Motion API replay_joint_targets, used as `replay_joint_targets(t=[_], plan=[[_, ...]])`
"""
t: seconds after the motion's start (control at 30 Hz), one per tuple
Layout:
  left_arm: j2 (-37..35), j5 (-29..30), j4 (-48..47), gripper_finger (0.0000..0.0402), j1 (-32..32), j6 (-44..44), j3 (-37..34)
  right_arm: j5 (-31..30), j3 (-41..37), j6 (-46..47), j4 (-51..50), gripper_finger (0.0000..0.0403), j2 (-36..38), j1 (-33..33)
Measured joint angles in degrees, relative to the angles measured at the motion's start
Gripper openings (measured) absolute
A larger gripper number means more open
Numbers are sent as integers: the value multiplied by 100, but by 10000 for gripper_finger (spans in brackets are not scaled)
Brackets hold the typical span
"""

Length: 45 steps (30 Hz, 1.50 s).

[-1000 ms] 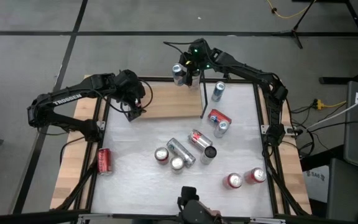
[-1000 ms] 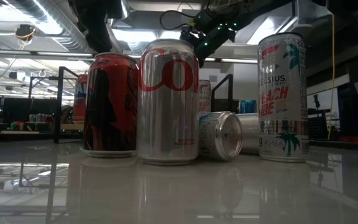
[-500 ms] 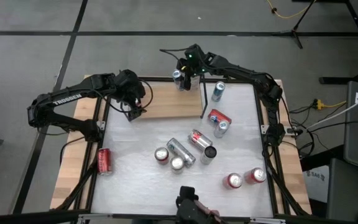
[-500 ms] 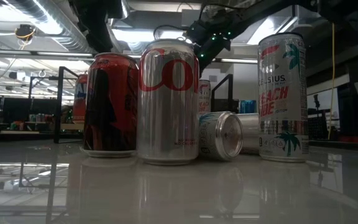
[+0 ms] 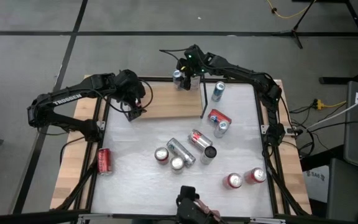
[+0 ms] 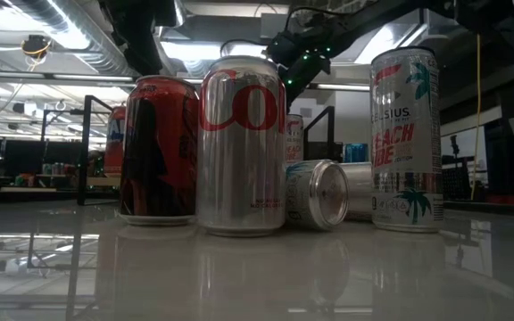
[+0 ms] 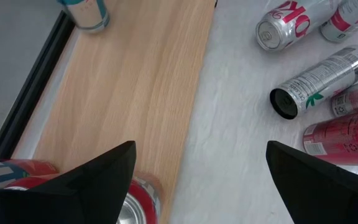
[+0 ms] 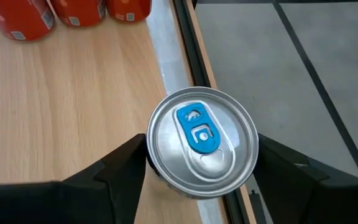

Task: Place canned beverage on shelf
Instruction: Put the blue soda can on the shelf

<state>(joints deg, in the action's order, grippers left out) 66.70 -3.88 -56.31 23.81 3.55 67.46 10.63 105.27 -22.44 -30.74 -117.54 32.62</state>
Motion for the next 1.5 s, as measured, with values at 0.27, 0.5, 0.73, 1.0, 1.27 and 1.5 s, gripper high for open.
replay_joint_targets(t=[0.27,0.5,0.73,1.0,1.27,1.5], plan=[[0,0,0,352,0,2,0,35,4,0,-82,261,4,-2],[0,0,0,352,0,0,0,35,4,0,-85,261,4,-2],[0,0,0,352,0,2,0,35,4,13,-87,261,7,-2],[0,0,0,352,0,2,0,35,4,13,-85,262,7,-2],[0,-1,0,352,0,2,0,33,175,11,-174,262,15,0],[0,0,0,352,0,2,0,34,417,10,-284,262,16,0]])
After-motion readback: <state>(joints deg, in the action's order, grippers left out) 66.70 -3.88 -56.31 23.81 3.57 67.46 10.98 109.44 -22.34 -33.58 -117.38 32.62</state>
